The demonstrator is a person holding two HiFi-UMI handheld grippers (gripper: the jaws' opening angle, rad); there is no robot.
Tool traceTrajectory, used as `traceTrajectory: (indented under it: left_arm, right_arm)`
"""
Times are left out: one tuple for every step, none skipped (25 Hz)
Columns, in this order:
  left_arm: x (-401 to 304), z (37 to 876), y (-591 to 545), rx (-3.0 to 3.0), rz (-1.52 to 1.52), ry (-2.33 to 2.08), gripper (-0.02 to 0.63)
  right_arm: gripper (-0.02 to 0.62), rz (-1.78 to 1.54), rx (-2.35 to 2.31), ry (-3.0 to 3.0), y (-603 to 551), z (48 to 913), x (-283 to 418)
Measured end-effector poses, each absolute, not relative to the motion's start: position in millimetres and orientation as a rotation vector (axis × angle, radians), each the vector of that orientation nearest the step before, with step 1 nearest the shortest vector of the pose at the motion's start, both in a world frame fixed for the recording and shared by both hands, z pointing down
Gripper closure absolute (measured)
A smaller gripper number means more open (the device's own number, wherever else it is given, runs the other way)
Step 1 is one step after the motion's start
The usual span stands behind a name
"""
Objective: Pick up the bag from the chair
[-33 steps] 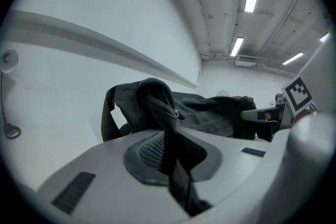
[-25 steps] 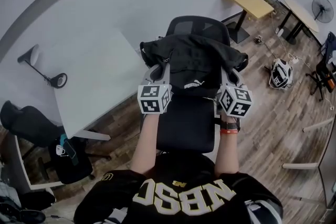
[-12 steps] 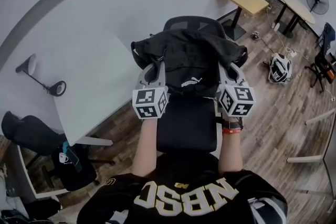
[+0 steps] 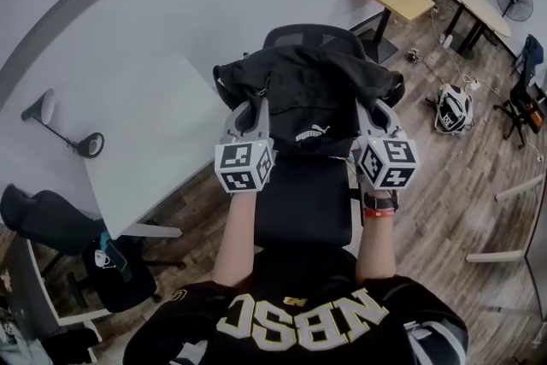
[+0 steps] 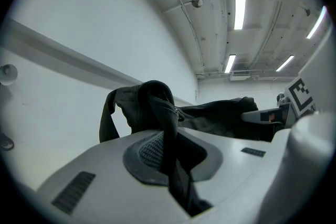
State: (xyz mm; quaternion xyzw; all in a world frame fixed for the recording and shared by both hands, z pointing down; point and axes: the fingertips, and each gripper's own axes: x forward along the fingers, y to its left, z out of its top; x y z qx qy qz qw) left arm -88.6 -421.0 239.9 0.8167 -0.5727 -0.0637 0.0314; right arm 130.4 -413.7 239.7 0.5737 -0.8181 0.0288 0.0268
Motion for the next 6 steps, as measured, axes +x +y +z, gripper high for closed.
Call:
traceTrajectory:
  left_arm:
    - [-88.6, 239.5, -420.4, 2.519, -0.198, -1.765, 0.568]
    - [-88.7, 238.8, -420.1, 2.522, -0.200, -1.767, 0.568]
    - [-88.7, 237.7, -420.4, 2.525, -0.202, -1.768, 0.568]
    - [-88.9, 236.4, -421.0, 2.526, -0.206, -1.767, 0.568]
    - [-89.1, 235.0, -421.8, 2.526, -0.212, -1.766, 0.568]
    - [-89.3, 233.5, -422.7, 2.526, -0.218, -1.764, 0.568]
  right_arm:
    - [0.552, 0.088, 1.773, -2.527, -413.4, 240.1, 130.2]
    - [0.552, 0.086, 1.773, -2.528, -413.4, 240.2, 129.8]
    - [0.552, 0.084, 1.773, -2.530, -414.0, 239.8, 129.5]
    - [0.552, 0.082, 1.772, -2.531, -415.0, 239.1, 129.3]
    - [0.551, 0.081, 1.770, -2.533, -416.1, 238.4, 129.1]
    - [0.551, 0.079, 1.769, -2.534, -417.3, 237.6, 128.9]
